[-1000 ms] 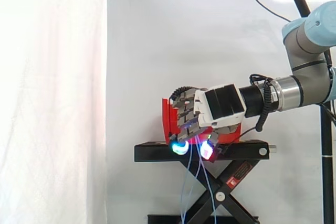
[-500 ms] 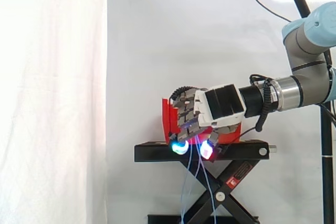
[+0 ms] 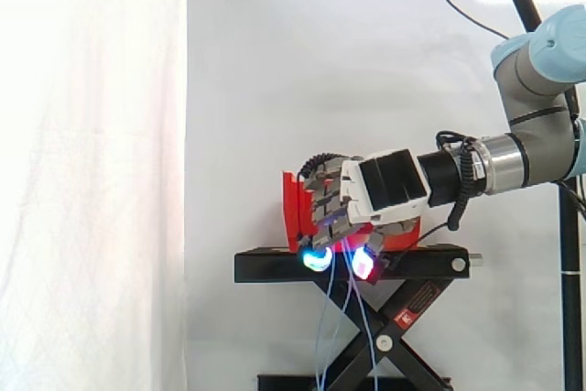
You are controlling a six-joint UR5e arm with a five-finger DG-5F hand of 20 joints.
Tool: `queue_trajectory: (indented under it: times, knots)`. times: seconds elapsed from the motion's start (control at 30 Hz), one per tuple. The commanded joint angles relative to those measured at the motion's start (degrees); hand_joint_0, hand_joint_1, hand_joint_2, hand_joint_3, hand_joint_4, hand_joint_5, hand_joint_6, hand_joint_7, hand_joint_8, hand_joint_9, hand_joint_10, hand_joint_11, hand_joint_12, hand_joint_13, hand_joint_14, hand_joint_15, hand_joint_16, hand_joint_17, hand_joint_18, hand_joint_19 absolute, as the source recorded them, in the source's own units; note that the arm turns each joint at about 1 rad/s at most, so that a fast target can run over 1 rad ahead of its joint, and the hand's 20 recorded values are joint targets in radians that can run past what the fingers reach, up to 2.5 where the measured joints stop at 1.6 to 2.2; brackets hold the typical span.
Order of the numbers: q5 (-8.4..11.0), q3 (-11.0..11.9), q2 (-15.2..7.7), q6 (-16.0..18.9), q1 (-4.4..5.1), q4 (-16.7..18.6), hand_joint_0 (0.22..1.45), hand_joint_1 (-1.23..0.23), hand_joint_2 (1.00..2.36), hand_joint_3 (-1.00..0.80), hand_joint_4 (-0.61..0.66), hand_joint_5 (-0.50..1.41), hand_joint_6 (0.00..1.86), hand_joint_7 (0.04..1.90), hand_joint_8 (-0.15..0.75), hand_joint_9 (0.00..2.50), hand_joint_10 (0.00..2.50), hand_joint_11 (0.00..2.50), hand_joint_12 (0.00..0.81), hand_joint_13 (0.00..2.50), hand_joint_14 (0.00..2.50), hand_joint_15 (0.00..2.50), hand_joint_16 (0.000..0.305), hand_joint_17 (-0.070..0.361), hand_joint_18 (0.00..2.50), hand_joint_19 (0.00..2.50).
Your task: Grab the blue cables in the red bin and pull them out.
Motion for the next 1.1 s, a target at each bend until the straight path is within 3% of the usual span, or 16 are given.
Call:
queue_trajectory:
  times: [0.0, 1.07]
  knots:
    - [-0.44, 0.0, 0.0, 0.0, -0.29, 0.0, 0.75, -1.01, 1.00, -1.00, 0.12, 0.87, 0.02, 0.63, 0.265, 0.94, 0.03, 1.21, 0.397, 0.67, 0.02, 0.65, 0.056, 0.125, 0.56, 0.64]
    - [-0.88, -1.0, 0.0, -0.4, -0.55, 1.1, 0.77, -0.99, 1.00, -1.00, 0.06, 1.05, 0.01, 0.88, 0.259, 1.04, 0.03, 1.26, 0.388, 0.73, 0.03, 0.65, 0.054, 0.120, 0.61, 0.64]
